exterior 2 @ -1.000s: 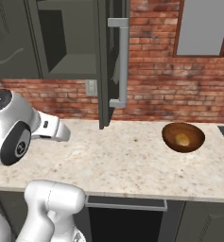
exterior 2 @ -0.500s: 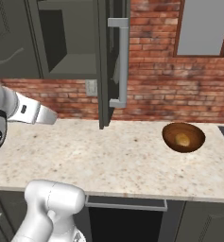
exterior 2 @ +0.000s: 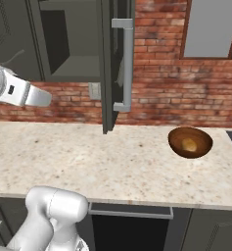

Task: Pick the potatos from the cabinet and place them in one bowl. Pick the pear from the sink and place it in the other bowl.

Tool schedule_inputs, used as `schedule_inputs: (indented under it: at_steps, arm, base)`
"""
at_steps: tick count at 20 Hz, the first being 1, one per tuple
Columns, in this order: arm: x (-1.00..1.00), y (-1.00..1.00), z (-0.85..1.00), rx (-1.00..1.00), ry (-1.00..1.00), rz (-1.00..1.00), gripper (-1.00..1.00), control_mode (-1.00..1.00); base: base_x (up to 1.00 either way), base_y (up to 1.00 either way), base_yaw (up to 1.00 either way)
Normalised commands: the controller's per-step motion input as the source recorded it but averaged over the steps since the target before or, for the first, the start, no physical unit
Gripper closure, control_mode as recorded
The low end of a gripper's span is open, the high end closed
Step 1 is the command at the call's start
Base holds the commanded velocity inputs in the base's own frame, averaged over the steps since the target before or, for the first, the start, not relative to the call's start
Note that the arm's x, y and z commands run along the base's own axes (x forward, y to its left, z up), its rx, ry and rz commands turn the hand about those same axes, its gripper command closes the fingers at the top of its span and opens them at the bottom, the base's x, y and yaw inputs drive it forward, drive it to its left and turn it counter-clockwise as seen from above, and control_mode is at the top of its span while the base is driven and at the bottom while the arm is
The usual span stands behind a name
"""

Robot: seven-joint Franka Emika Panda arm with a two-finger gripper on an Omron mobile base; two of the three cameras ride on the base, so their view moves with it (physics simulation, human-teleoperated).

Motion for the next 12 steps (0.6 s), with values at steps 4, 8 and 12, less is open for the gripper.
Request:
schedule_inputs:
  at_steps: [4, 8, 12]
  arm:
    - [0.49, 0.00, 0.37, 0.00, -0.07, -0.12, -1.00, -1.00]
    - [0.59, -0.15, 0.20, 0.01, 0.00, -0.10, -1.00, -1.00]
    - [0.51, -0.43, 0.02, 0.06, -0.01, -0.01, -1.00, -1.00]
  base:
    - [0.00, 0.00, 0.00]
    - [0.00, 0.00, 0.00]
    - [0.00, 0.00, 0.00]
